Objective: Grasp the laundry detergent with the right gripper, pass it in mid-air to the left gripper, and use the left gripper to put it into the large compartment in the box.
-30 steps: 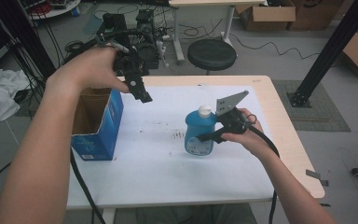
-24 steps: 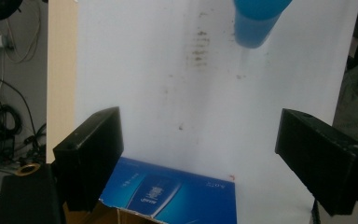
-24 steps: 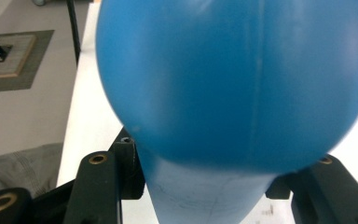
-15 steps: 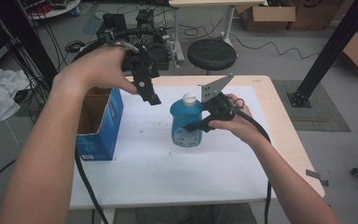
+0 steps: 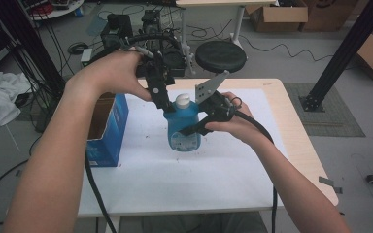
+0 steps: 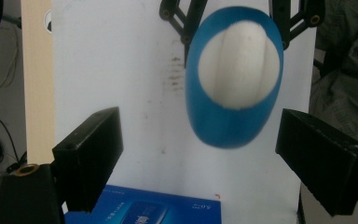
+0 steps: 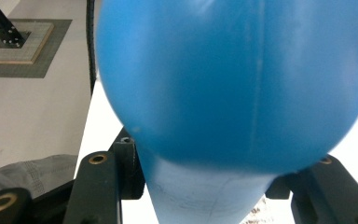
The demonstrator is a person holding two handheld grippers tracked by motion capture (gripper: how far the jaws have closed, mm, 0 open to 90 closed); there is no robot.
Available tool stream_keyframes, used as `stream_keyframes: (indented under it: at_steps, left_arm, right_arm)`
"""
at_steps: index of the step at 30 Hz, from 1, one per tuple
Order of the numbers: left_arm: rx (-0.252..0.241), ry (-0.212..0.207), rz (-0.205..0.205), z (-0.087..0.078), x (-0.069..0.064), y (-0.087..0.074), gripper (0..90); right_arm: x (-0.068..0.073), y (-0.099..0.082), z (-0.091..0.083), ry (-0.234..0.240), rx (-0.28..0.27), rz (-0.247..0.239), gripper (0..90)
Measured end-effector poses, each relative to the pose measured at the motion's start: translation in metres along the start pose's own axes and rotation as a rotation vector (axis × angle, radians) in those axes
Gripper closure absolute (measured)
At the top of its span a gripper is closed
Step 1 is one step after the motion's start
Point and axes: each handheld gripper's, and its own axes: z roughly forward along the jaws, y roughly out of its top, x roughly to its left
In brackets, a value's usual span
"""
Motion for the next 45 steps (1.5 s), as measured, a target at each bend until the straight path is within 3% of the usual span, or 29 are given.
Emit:
stream_keyframes:
  at_steps: [23,45]
  left_arm:
    - [0.021,-0.052,0.034,0.025,-0.007,0.013,15.6]
    - [0.022,-0.075,0.02,0.028,-0.009,0.013,21.8]
  right_arm:
    - [0.003,0.009,0.003,0.012,-0.004,0.003,46.0]
    - [0.001,0.007,0.001,0.0,-0.01,0.016,46.0]
